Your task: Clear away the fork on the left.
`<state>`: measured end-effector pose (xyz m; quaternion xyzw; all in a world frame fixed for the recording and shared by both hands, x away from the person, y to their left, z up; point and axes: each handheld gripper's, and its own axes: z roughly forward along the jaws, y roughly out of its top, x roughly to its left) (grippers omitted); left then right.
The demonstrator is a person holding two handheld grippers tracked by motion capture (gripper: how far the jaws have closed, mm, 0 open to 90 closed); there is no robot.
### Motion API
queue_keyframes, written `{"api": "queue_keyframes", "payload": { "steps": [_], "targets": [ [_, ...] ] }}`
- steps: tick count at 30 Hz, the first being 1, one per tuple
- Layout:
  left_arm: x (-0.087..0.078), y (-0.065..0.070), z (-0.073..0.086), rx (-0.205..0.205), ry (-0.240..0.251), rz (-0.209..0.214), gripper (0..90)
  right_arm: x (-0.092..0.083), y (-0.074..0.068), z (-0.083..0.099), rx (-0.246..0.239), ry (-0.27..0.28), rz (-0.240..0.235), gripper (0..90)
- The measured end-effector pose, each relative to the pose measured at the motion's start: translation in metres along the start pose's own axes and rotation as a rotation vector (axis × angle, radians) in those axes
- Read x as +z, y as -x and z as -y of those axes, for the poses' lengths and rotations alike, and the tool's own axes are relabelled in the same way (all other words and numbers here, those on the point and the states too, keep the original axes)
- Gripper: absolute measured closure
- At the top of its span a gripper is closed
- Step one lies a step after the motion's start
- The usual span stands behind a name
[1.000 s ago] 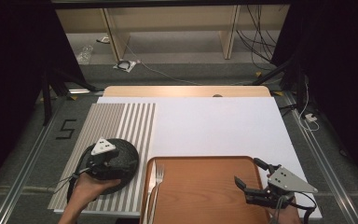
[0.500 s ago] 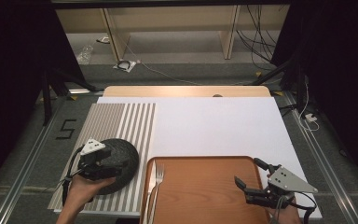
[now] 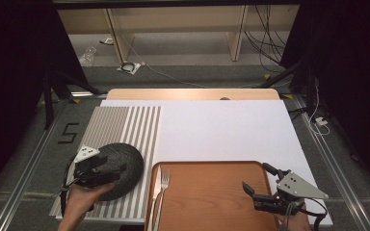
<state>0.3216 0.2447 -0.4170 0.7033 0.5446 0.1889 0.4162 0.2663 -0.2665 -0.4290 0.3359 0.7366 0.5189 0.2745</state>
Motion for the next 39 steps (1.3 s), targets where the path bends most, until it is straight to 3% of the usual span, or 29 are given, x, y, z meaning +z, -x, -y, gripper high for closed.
{"api": "queue_keyframes", "payload": {
  "steps": [17, 30, 39],
  "targets": [
    [-0.006, -0.015, 0.016, -0.113, 0.028, -0.052, 19.5, 0.000, 0.000, 0.000, -0.002, 0.002, -0.001, 13.5],
    [-0.012, -0.030, 0.029, -0.230, 0.052, -0.086, 19.1, 0.000, -0.001, 0.000, -0.004, 0.000, 0.000, 13.4],
    [-0.017, -0.041, 0.036, -0.325, 0.062, -0.084, 19.0, -0.001, -0.001, 0.000, -0.006, -0.001, 0.000, 13.4]
  ]
}}
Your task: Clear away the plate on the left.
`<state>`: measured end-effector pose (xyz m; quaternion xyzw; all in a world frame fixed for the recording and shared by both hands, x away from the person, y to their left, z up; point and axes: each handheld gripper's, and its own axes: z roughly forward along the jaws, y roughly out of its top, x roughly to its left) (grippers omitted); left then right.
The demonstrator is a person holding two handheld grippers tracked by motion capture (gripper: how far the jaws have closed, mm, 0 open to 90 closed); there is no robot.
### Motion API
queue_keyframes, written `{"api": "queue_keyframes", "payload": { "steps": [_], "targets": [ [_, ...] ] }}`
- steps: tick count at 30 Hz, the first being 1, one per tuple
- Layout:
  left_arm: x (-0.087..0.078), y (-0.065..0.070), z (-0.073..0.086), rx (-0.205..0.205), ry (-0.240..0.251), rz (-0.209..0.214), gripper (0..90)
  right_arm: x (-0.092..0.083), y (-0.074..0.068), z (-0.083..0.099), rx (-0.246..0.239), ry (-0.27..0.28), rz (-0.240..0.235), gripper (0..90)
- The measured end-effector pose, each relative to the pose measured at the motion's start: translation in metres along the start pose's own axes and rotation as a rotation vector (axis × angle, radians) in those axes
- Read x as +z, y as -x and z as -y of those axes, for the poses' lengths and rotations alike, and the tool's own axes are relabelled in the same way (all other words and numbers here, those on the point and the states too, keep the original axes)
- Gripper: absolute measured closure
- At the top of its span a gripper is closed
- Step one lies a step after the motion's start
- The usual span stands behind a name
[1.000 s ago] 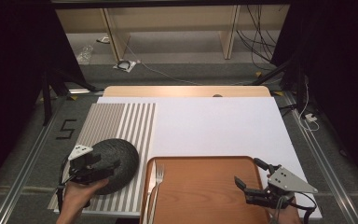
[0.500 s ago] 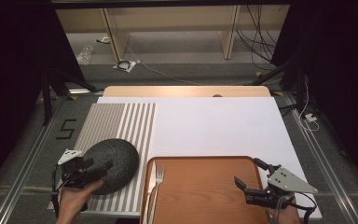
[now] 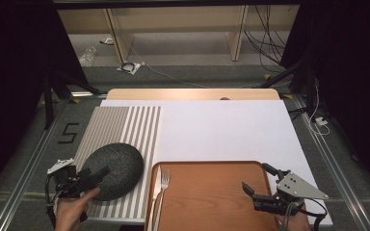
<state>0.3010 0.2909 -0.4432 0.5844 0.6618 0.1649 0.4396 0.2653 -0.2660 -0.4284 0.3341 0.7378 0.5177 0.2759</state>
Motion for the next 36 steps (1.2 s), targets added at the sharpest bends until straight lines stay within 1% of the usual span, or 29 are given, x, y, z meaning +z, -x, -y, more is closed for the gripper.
{"api": "queue_keyframes", "payload": {
  "steps": [3, 4, 8, 10, 12, 14, 16, 18, 20, 22, 25, 29, 31, 33, 35, 36],
  "targets": [
    [-0.002, -0.004, 0.001, -0.016, 0.001, -0.014, 19.0, 0.001, 0.000, 0.000, 0.000, 0.000, -0.002, 13.4],
    [-0.002, -0.006, 0.001, -0.027, 0.006, -0.018, 19.0, 0.001, 0.000, 0.000, 0.000, 0.000, -0.002, 13.4],
    [-0.005, -0.012, 0.003, -0.079, 0.007, -0.007, 19.0, 0.001, 0.000, 0.000, -0.003, 0.001, 0.000, 13.4],
    [-0.006, -0.015, 0.003, -0.092, 0.011, -0.013, 18.9, 0.001, 0.000, 0.000, -0.003, 0.002, -0.001, 13.4],
    [-0.008, -0.016, 0.004, -0.094, 0.018, -0.021, 18.8, 0.000, -0.001, 0.000, -0.004, 0.001, -0.001, 13.4],
    [-0.009, -0.018, 0.005, -0.109, 0.020, -0.025, 18.8, 0.000, -0.001, 0.000, 0.000, 0.007, -0.001, 13.4],
    [-0.010, -0.021, 0.007, -0.136, 0.021, -0.017, 18.8, 0.000, -0.001, -0.001, -0.005, -0.001, -0.002, 13.4],
    [-0.011, -0.024, 0.008, -0.166, 0.020, 0.002, 18.8, 0.000, -0.002, -0.001, -0.004, 0.002, -0.001, 13.4],
    [-0.012, -0.027, 0.009, -0.192, 0.025, 0.003, 18.8, 0.001, -0.002, -0.001, -0.004, 0.005, -0.001, 13.4],
    [-0.014, -0.030, 0.011, -0.208, 0.024, 0.002, 18.9, 0.001, -0.002, -0.001, -0.004, 0.006, -0.001, 13.4],
    [-0.016, -0.034, 0.013, -0.245, 0.028, 0.007, 18.9, 0.000, -0.001, -0.001, -0.003, -0.003, 0.000, 13.4],
    [-0.017, -0.038, 0.016, -0.294, 0.028, 0.002, 18.9, 0.001, -0.002, -0.001, -0.003, 0.007, -0.002, 13.4],
    [-0.019, -0.040, 0.018, -0.332, 0.044, -0.012, 19.0, 0.000, -0.002, -0.001, -0.005, 0.001, 0.000, 13.4],
    [-0.019, -0.043, 0.020, -0.363, 0.040, -0.005, 19.1, 0.000, -0.002, -0.001, -0.004, 0.005, -0.001, 13.4],
    [-0.020, -0.046, 0.022, -0.402, 0.041, -0.006, 19.1, 0.001, -0.002, -0.001, -0.003, 0.007, -0.001, 13.4],
    [-0.020, -0.048, 0.024, -0.420, 0.037, 0.001, 19.1, 0.000, -0.002, -0.001, -0.006, 0.000, -0.002, 13.4]
  ]
}}
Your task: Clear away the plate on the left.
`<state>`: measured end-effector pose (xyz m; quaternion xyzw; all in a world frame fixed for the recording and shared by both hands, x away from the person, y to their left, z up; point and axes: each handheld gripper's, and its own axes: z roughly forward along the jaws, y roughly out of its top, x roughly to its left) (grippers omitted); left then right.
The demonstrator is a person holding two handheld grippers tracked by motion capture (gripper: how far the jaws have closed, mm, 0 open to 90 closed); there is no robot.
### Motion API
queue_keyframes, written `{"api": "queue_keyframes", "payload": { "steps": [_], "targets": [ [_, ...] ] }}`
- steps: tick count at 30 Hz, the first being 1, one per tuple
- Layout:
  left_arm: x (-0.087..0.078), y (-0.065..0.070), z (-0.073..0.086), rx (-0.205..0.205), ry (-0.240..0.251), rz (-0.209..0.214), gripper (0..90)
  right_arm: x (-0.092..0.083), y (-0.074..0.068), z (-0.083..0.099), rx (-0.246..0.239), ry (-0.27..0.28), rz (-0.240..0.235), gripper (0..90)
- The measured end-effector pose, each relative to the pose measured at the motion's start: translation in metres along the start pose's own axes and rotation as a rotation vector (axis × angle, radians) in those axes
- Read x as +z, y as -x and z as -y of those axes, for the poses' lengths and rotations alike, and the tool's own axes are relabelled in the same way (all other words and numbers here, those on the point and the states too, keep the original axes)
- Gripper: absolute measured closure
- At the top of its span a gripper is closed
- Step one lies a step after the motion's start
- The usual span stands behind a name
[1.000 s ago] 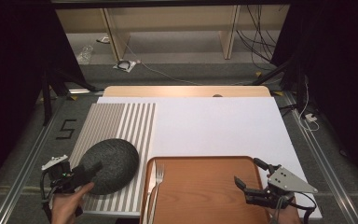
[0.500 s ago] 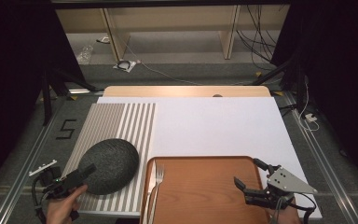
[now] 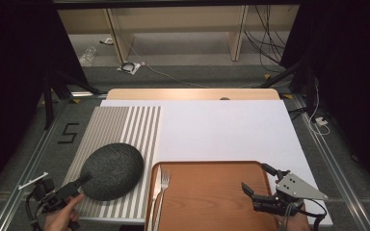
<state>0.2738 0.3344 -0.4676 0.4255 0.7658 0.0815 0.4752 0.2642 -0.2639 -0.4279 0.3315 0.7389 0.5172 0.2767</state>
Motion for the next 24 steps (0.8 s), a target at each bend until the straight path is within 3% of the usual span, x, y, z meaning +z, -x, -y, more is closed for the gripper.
{"api": "queue_keyframes", "payload": {
  "steps": [9, 17, 24],
  "targets": [
    [-0.001, -0.019, 0.015, -0.243, -0.052, 0.086, 20.4, 0.000, 0.000, 0.000, 0.000, -0.002, -0.001, 13.4],
    [-0.003, -0.025, 0.021, -0.303, -0.068, 0.094, 21.7, 0.000, 0.000, 0.000, 0.002, 0.004, 0.000, 13.4],
    [-0.003, -0.027, 0.028, -0.372, -0.070, 0.135, 22.6, 0.000, 0.000, 0.000, 0.001, 0.001, 0.000, 13.4]
  ]
}}
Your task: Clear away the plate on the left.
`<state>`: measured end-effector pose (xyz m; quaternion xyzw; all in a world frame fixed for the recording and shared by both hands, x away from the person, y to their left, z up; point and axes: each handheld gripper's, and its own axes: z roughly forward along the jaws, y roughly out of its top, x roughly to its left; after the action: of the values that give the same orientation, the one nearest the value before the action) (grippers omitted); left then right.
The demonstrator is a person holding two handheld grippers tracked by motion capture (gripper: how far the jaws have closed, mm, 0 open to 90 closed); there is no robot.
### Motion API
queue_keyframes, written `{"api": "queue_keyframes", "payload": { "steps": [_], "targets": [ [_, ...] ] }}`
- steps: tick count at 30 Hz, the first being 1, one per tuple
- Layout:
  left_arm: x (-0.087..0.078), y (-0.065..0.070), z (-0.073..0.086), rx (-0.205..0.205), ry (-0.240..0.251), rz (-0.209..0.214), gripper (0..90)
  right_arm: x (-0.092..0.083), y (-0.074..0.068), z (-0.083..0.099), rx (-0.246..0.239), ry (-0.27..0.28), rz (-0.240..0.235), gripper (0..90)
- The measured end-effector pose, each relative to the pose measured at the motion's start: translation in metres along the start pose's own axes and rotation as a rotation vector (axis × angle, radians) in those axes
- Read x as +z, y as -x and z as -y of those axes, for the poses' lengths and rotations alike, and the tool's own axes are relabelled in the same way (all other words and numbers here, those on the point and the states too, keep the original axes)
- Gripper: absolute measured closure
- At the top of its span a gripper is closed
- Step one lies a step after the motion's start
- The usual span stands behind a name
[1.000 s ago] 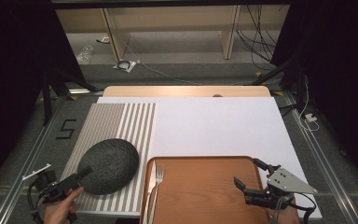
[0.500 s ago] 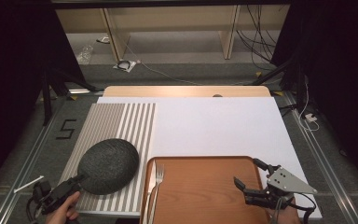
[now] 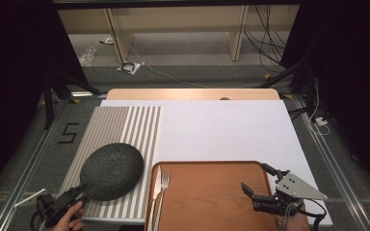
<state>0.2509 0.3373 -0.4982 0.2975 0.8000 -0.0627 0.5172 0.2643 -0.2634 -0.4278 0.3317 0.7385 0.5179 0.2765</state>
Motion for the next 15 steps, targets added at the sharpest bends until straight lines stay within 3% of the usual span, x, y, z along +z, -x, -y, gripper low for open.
{"api": "queue_keyframes", "payload": {
  "steps": [15],
  "targets": [
    [0.009, -0.001, 0.011, -0.074, -0.005, 0.036, 27.8, 0.000, 0.000, 0.000, -0.001, -0.004, -0.002, 13.6]
  ]
}}
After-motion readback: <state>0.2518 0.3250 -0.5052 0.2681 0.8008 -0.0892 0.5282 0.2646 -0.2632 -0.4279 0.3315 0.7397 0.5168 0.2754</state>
